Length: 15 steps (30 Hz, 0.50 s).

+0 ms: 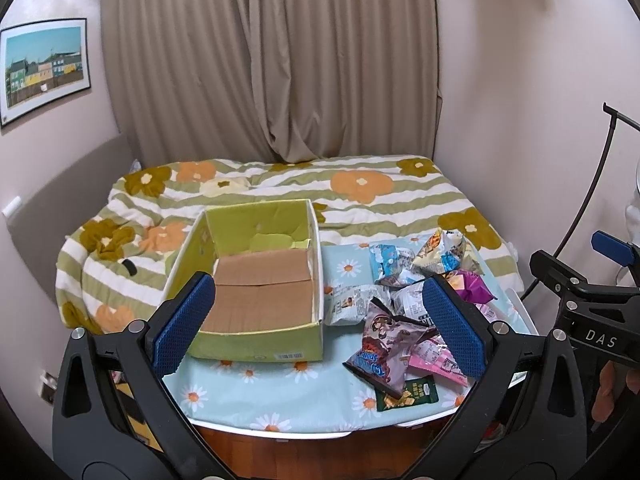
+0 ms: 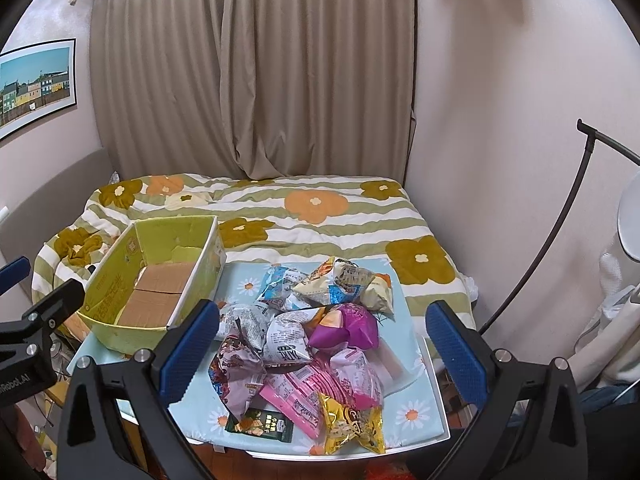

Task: Organize snacks

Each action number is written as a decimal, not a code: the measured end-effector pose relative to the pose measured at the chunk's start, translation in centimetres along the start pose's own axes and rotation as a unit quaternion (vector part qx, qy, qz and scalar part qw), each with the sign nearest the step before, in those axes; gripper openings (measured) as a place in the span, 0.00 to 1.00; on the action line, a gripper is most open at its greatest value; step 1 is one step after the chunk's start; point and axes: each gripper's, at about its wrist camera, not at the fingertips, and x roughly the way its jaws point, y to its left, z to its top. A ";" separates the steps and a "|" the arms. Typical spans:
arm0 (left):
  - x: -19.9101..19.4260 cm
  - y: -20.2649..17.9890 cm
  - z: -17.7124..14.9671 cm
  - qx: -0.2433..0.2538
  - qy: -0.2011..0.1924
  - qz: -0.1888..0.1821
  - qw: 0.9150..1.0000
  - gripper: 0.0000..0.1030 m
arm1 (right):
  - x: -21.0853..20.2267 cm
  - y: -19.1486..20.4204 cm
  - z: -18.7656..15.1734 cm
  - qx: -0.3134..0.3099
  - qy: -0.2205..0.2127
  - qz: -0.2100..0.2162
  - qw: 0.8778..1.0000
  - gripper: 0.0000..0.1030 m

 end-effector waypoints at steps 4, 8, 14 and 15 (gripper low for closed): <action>0.0 0.0 0.0 0.000 0.000 0.001 1.000 0.99 | 0.1 -0.1 0.0 0.000 0.000 0.000 1.000 1.00; 0.0 -0.1 0.0 0.000 0.000 0.000 1.000 1.00 | 0.1 -0.1 0.0 0.001 0.000 0.000 1.000 1.00; 0.2 -0.2 -0.1 0.000 0.000 0.000 1.000 0.99 | 0.1 0.0 -0.1 -0.003 0.000 0.001 1.000 1.00; 0.3 -0.3 0.0 0.000 0.002 0.000 1.000 1.00 | 0.1 0.0 -0.1 -0.006 0.000 0.000 1.000 1.00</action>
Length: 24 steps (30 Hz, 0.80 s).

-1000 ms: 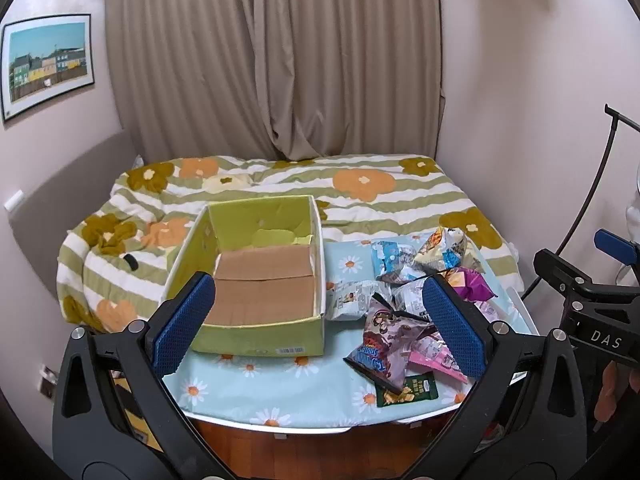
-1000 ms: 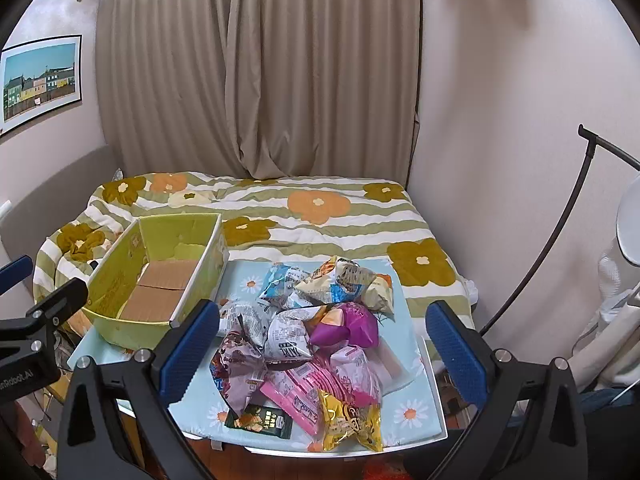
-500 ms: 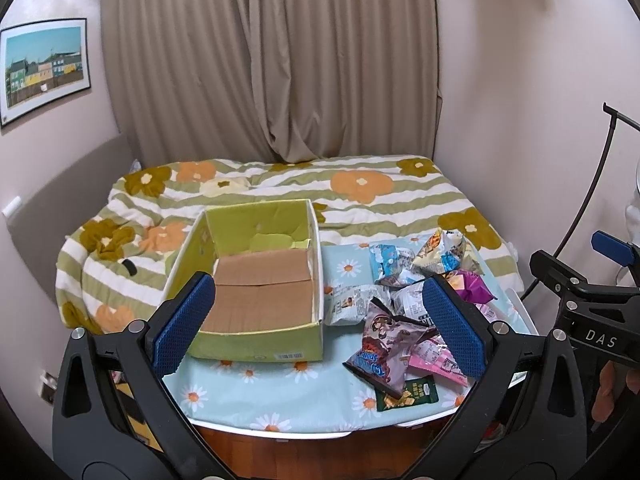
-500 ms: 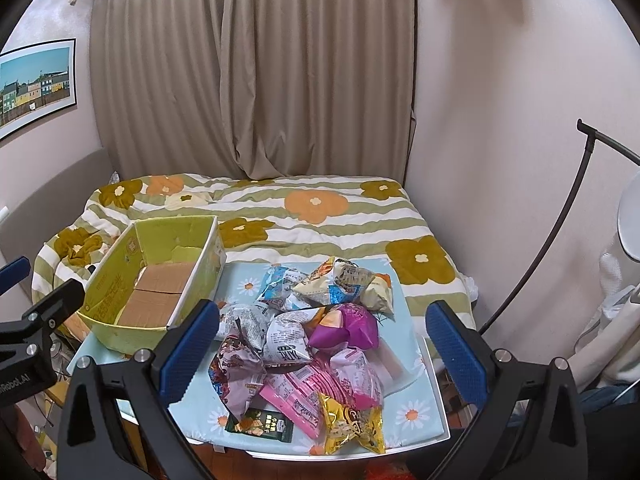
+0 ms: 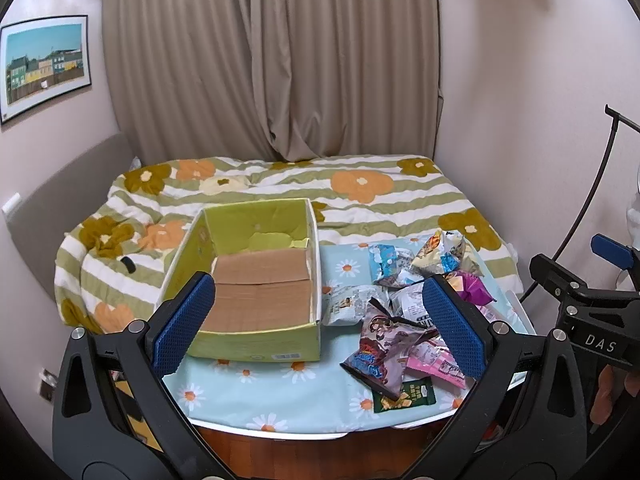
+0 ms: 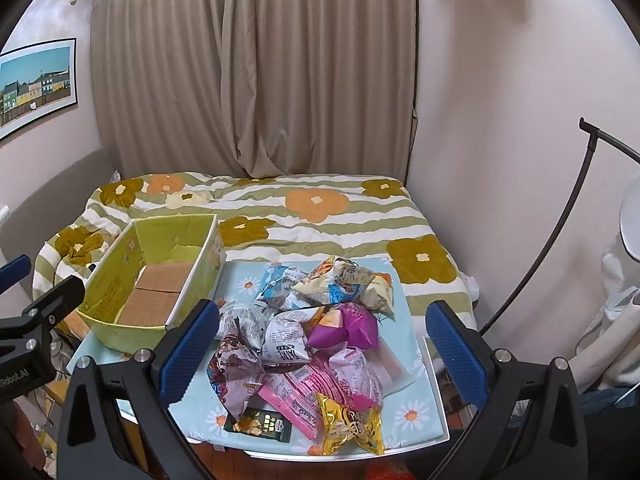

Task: Organize snacks

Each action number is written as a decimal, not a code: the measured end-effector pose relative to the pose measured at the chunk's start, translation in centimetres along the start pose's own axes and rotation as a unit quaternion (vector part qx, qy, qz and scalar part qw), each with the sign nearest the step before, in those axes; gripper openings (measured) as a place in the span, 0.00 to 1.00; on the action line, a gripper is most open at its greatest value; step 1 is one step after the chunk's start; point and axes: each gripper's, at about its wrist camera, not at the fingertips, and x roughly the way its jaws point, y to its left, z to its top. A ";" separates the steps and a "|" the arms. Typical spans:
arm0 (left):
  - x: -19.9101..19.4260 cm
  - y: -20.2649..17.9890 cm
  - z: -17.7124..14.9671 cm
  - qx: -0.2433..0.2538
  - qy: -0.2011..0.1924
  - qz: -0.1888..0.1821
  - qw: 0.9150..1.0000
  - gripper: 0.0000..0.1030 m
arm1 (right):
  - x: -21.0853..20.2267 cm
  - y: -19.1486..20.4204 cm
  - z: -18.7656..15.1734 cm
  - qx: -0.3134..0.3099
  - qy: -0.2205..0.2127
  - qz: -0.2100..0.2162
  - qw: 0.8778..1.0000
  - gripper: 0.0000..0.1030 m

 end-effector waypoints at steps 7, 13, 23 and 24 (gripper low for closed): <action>0.4 0.1 0.4 -0.007 0.007 -0.002 1.000 0.99 | 0.0 0.2 -0.2 -0.009 -0.001 -0.004 1.000 1.00; 0.5 0.1 0.2 -0.008 0.007 -0.004 1.000 0.99 | 0.0 0.0 0.0 -0.008 -0.001 -0.003 1.000 1.00; 1.0 0.0 0.3 -0.010 0.011 -0.007 1.000 0.99 | 0.0 0.0 0.0 -0.008 -0.001 -0.002 1.000 1.00; 1.1 -0.1 0.3 -0.010 0.011 -0.007 1.000 0.99 | 0.0 0.0 0.0 -0.008 0.000 -0.003 1.000 1.00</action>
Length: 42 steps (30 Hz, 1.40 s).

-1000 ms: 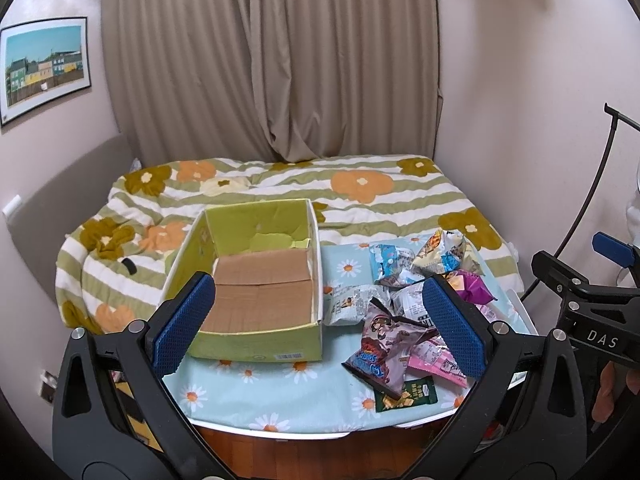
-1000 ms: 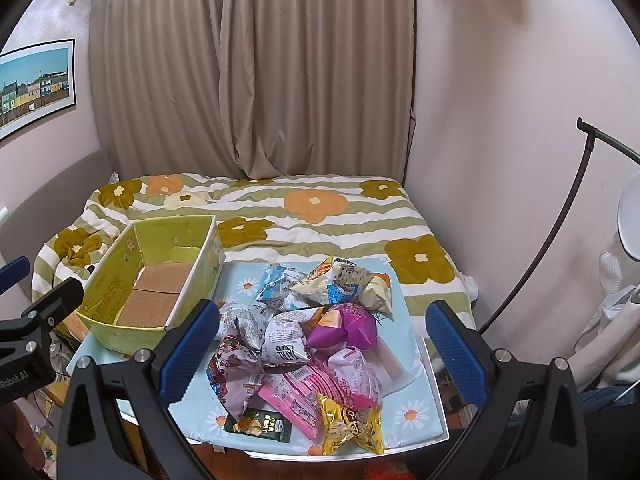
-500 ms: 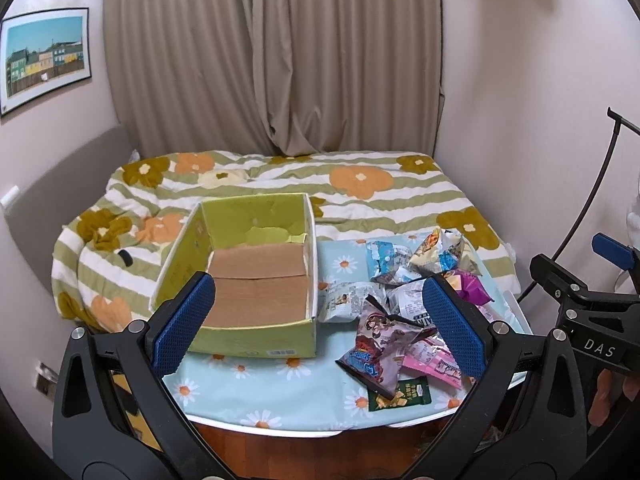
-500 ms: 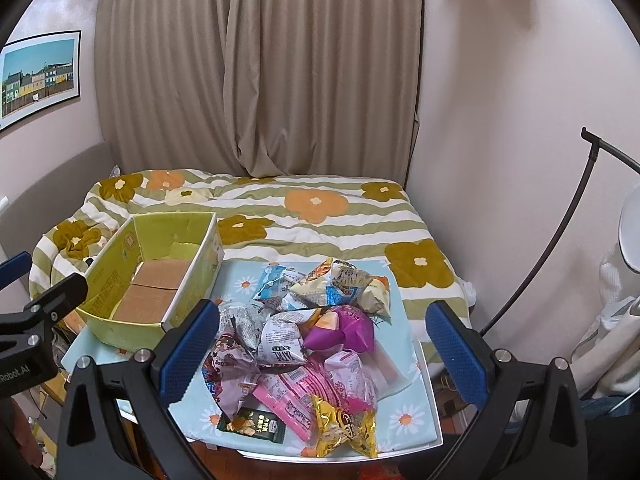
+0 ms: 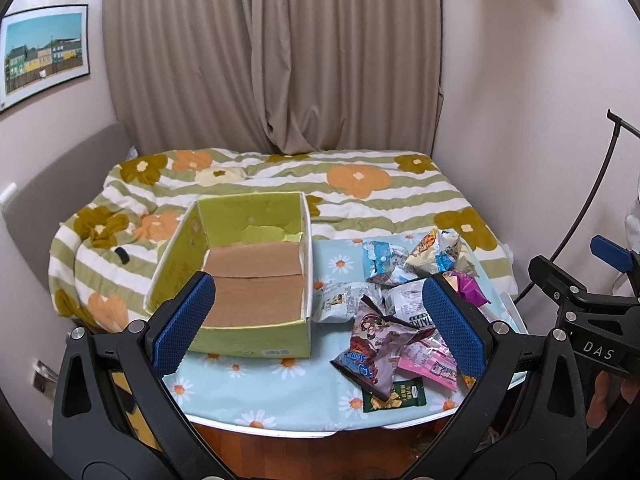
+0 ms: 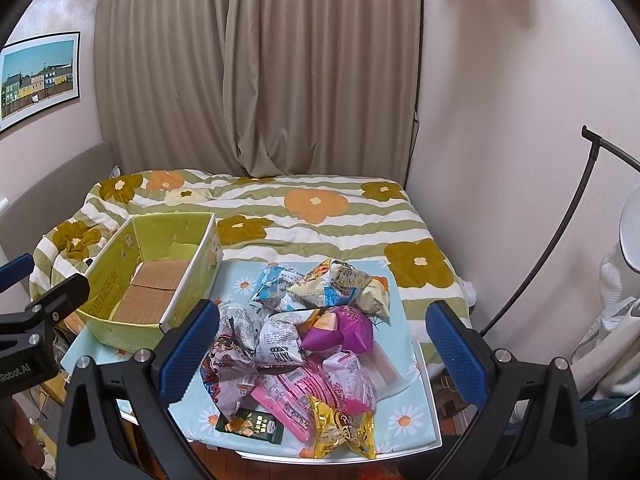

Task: Organize snacks

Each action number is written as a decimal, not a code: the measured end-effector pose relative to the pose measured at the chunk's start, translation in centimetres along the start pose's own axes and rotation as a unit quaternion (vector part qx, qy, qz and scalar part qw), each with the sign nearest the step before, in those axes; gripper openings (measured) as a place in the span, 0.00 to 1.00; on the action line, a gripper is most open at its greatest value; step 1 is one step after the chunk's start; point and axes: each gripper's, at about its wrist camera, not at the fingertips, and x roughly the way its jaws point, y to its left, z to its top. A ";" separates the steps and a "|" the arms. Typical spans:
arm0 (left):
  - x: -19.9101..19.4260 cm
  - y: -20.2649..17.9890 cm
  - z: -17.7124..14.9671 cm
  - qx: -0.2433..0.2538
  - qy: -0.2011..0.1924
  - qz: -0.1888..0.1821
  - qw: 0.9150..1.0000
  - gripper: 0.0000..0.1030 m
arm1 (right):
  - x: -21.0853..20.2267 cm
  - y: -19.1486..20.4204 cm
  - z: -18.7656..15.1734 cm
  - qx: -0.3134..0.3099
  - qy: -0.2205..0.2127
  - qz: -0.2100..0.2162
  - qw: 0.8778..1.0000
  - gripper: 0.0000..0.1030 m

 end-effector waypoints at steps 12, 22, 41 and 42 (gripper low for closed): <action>0.2 -0.3 0.0 -0.001 -0.001 -0.001 1.000 0.99 | -0.1 0.1 0.0 -0.001 -0.001 0.003 1.000 1.00; 4.1 -1.4 -1.4 0.026 0.058 -0.049 0.997 0.99 | 1.1 -0.4 -1.7 0.012 0.039 0.000 0.999 1.00; 18.8 -5.9 -11.2 0.072 0.196 -0.117 0.971 0.99 | 11.0 -6.1 -11.6 0.079 0.149 -0.004 0.986 1.00; 19.4 -6.1 -11.5 0.069 0.199 -0.114 0.971 0.99 | 11.8 -6.4 -11.7 0.082 0.149 0.000 0.985 1.00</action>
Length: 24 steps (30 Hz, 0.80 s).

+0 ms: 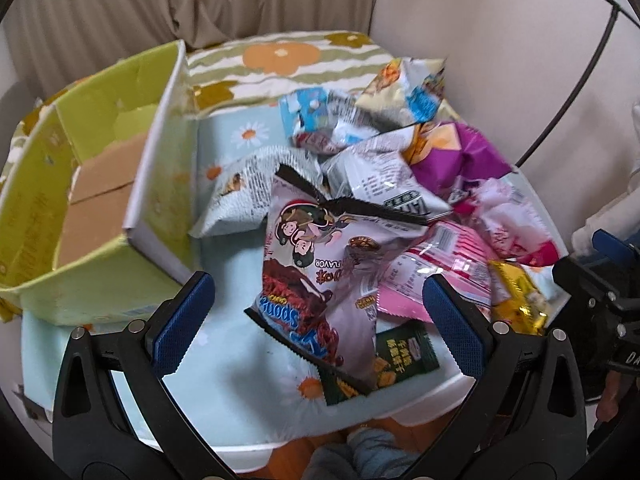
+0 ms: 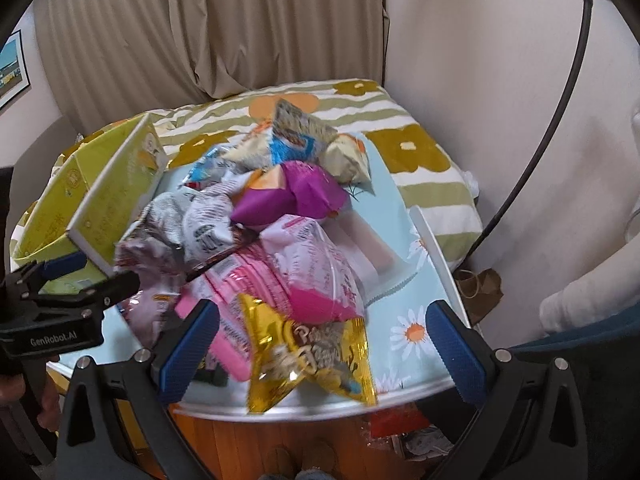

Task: Organize snacks
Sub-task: 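Grasp the brown chocolate bag with left tool while right tool grasps the pink-white bag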

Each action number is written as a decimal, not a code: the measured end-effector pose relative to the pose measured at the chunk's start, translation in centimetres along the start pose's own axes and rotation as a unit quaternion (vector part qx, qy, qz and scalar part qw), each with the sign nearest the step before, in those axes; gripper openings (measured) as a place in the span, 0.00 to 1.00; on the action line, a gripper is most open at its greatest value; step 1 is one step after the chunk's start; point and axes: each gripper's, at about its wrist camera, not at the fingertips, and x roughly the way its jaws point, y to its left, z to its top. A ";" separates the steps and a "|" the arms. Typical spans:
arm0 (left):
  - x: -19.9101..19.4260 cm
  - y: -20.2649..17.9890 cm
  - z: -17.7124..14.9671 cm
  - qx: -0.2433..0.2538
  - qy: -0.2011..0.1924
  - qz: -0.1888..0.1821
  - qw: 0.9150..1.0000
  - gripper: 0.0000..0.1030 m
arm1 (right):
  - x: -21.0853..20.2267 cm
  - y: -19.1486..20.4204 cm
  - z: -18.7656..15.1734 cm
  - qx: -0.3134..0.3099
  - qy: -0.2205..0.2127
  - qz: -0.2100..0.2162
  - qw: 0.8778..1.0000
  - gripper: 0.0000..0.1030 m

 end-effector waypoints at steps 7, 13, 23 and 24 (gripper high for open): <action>3.1 -0.2 0.2 -0.009 0.015 0.014 1.000 0.99 | 4.3 -0.6 1.2 -0.001 0.013 0.026 1.000 0.92; 5.0 0.1 0.1 -0.018 0.033 0.010 0.999 0.81 | 6.9 -0.6 1.8 -0.005 0.032 0.049 0.998 0.72; 5.5 0.5 -0.4 -0.023 0.044 0.016 0.999 0.62 | 8.5 -0.4 2.4 0.007 0.045 0.092 0.995 0.57; 5.5 0.5 -0.3 -0.023 0.045 0.020 0.999 0.53 | 8.6 -0.5 2.4 0.009 0.046 0.094 0.994 0.55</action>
